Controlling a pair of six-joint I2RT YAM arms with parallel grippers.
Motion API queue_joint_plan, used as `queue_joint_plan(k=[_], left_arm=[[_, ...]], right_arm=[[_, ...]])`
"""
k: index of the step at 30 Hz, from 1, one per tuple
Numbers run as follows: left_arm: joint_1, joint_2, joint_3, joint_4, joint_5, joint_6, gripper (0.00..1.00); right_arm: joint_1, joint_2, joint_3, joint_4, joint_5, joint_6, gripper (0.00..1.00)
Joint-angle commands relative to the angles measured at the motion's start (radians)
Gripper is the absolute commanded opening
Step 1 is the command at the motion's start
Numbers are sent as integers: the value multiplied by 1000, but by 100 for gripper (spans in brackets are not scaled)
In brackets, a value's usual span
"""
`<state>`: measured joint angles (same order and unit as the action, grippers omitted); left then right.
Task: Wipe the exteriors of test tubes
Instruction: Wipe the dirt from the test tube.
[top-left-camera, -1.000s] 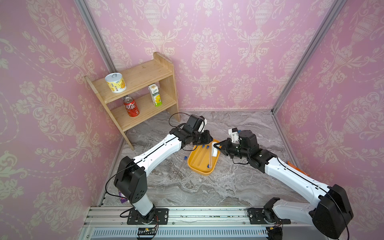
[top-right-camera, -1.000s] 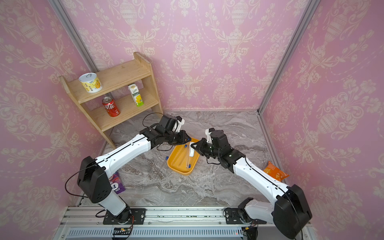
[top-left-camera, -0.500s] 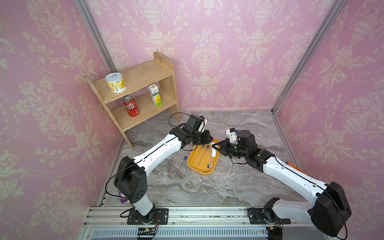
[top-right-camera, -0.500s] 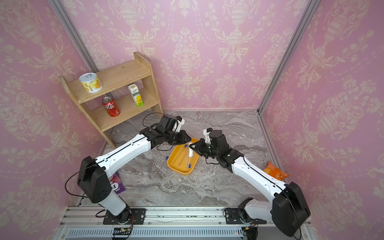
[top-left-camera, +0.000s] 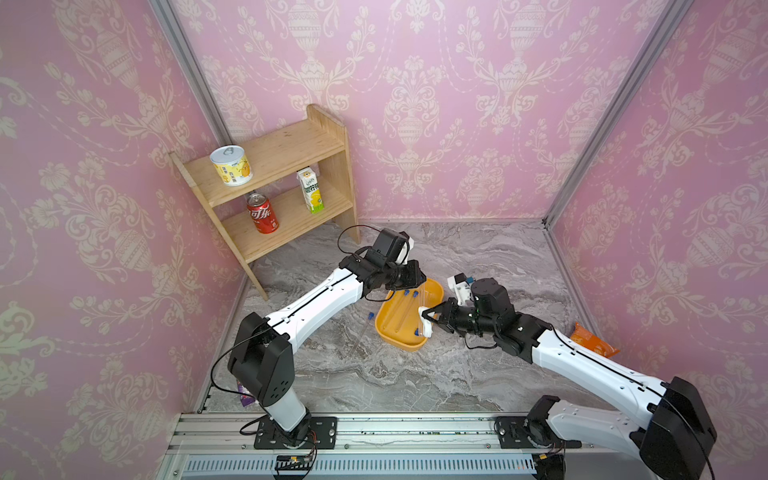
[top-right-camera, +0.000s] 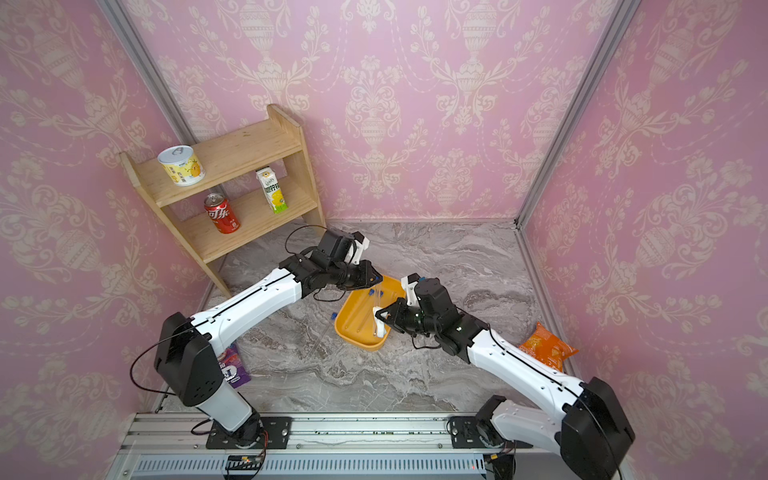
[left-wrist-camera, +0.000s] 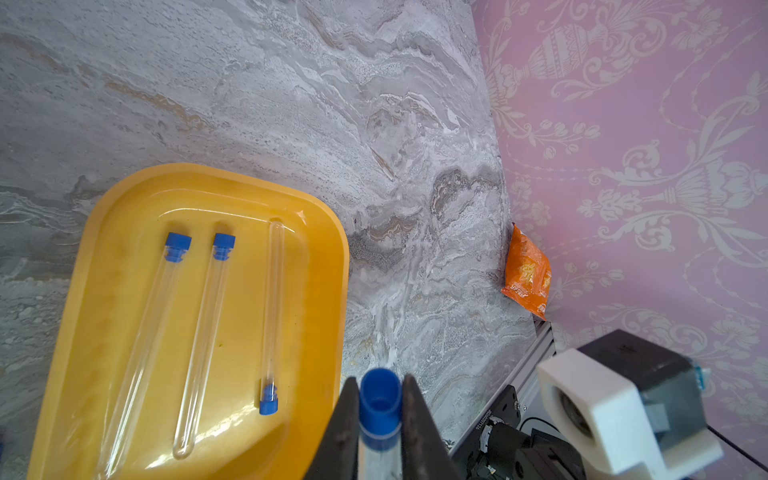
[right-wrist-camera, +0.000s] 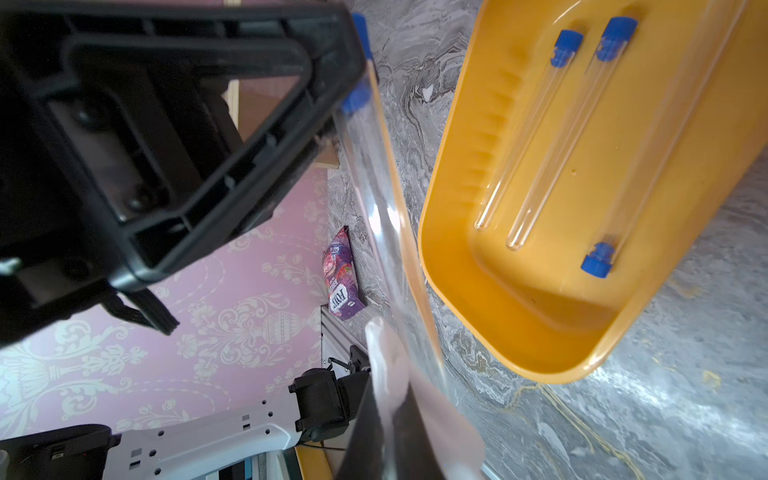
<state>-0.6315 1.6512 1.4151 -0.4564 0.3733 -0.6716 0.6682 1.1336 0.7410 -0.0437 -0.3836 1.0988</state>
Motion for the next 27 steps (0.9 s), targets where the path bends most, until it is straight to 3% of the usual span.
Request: queue_joint_plan(k=[1, 10, 27], left_arm=[[5, -5, 2, 5, 10, 5, 13], [4, -5, 2, 9, 12, -2, 13], [3, -11, -18, 22, 25, -10, 13]], right_arm=[[22, -33, -14, -28, 19, -34, 0], [33, -20, 41, -102, 56, -86, 0], [-151, 135, 196, -50, -18, -176, 0]])
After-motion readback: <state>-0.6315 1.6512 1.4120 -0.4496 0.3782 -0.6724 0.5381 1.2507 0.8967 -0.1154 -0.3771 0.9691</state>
